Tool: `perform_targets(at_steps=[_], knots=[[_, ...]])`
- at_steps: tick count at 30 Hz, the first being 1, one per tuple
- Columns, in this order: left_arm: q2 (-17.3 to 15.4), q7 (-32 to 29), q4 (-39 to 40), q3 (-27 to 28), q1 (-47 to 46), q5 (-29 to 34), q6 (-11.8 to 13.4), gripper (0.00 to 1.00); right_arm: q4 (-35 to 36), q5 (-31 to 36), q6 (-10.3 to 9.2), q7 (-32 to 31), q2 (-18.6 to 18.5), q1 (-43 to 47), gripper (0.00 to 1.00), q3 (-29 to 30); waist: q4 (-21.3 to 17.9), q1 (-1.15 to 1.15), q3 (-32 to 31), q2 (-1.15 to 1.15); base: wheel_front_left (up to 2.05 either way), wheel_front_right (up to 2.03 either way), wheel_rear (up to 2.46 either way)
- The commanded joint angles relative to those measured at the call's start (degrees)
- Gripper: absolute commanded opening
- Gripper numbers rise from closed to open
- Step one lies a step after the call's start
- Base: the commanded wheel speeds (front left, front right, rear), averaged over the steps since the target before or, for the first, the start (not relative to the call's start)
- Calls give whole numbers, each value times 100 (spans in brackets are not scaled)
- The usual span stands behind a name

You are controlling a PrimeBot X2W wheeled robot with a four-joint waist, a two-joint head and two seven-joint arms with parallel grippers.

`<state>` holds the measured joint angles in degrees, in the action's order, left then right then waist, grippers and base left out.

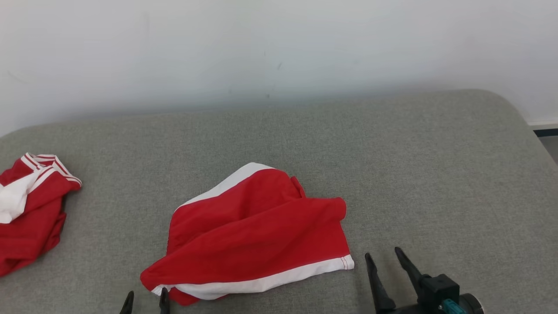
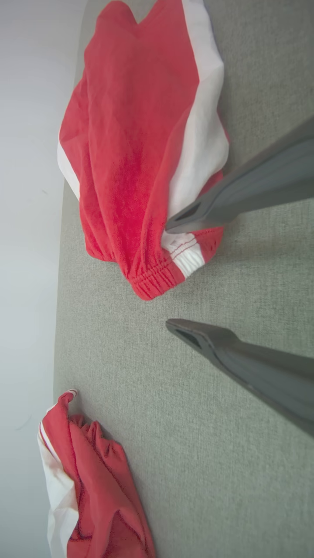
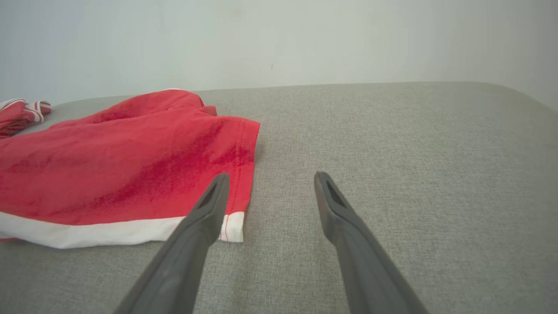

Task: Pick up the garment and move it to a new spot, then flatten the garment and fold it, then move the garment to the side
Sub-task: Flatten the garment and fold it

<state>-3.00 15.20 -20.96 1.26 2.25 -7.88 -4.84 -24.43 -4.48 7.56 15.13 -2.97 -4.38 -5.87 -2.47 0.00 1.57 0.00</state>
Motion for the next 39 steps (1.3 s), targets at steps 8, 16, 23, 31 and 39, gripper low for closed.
perform_targets(at_steps=[8, 16, 23, 31, 39], knots=[[13, -8, -121, -251, -262, -409, -54, 100, -256, -59, -15, 1, 6, -257, 100, -108, 106, 0, 393, 0, 0, 0, 0], [14, -8, -93, -356, -346, -639, -58, 100, -291, -11, -15, 0, 6, -367, 100, -75, 126, 0, 533, 0, 0, 0, 0], [15, -8, 78, -338, -291, -798, -118, 100, -306, -29, -15, 0, 6, -394, 100, -50, 194, 0, 601, 0, 0, 0, 0], [13, -8, 2, -450, -355, -945, -223, 33, -300, -43, -15, 0, 6, -459, 100, -93, 269, 0, 666, 0, 0, 0, 0], [13, -8, -59, -492, -406, -1059, -244, 0, -548, -123, -15, 0, 5, -486, 100, -205, 275, 0, 697, 0, 0, 0, 0]])
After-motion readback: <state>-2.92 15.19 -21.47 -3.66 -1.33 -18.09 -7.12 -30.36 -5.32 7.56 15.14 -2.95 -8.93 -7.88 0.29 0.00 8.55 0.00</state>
